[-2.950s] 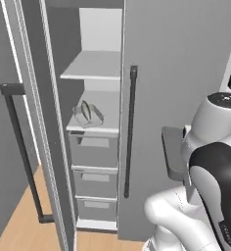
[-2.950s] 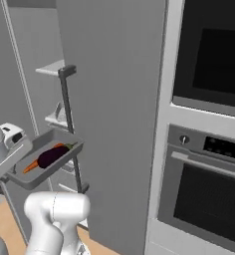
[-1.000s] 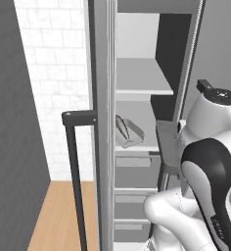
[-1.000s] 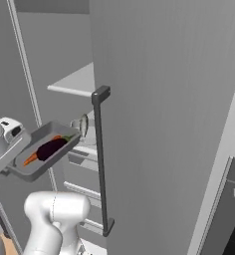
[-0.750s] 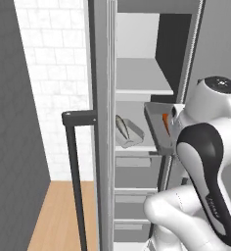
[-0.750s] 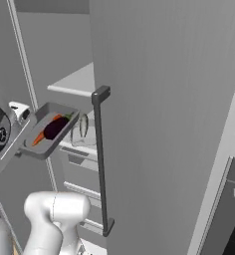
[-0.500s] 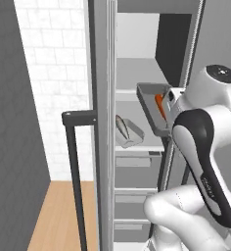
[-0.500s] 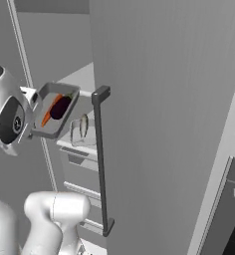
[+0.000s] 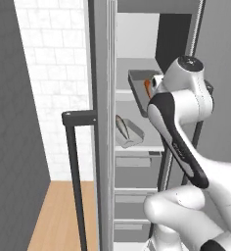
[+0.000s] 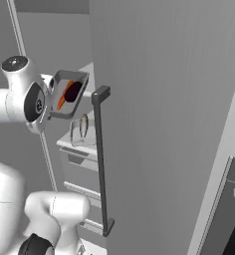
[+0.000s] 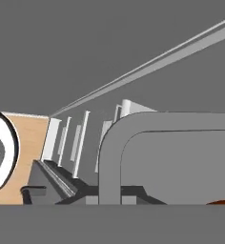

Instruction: Take the meat container that has the fish and place it on the second highest rack of the freezer. Then take the vegetable container that has the carrot and eggplant and place it on the highest rack of the freezer.

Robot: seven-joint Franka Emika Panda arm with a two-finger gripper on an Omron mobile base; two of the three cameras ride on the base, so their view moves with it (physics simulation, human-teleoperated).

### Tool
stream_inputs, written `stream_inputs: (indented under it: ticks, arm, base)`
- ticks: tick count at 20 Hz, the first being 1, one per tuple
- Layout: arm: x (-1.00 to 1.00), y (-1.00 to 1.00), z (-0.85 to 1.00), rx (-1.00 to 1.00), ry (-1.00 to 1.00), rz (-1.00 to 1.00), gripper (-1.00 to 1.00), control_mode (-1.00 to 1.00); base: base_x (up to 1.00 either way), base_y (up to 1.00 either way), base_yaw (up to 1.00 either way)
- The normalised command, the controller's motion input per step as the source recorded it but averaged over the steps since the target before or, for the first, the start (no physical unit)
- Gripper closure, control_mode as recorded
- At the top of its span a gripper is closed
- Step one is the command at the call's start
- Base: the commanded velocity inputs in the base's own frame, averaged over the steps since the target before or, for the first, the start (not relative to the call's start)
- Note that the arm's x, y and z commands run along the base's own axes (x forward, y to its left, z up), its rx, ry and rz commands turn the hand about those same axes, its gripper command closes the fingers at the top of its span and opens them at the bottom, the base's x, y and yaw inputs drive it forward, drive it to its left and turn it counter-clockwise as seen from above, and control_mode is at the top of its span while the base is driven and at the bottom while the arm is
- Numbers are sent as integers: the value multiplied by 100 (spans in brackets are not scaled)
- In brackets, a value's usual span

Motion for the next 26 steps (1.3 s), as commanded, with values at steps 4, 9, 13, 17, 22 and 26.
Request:
stream_inputs:
  ticks: [4,9,13,17,22,26]
  arm:
    - [100,0,21,0,0,0,100,-100]
    - [100,0,15,-2,2,-2,100,-100]
    - [100,0,0,-6,8,-9,100,-100]
    - [99,0,-3,-4,15,-9,100,-100]
    - [97,-2,-2,0,6,-7,100,-100]
    - [56,-10,0,0,-3,-4,-100,-100]
  base:
    - [0,0,0]
    - [0,0,0]
    - [0,0,0]
    - [0,0,0]
    - [0,0,0]
    - [0,0,0]
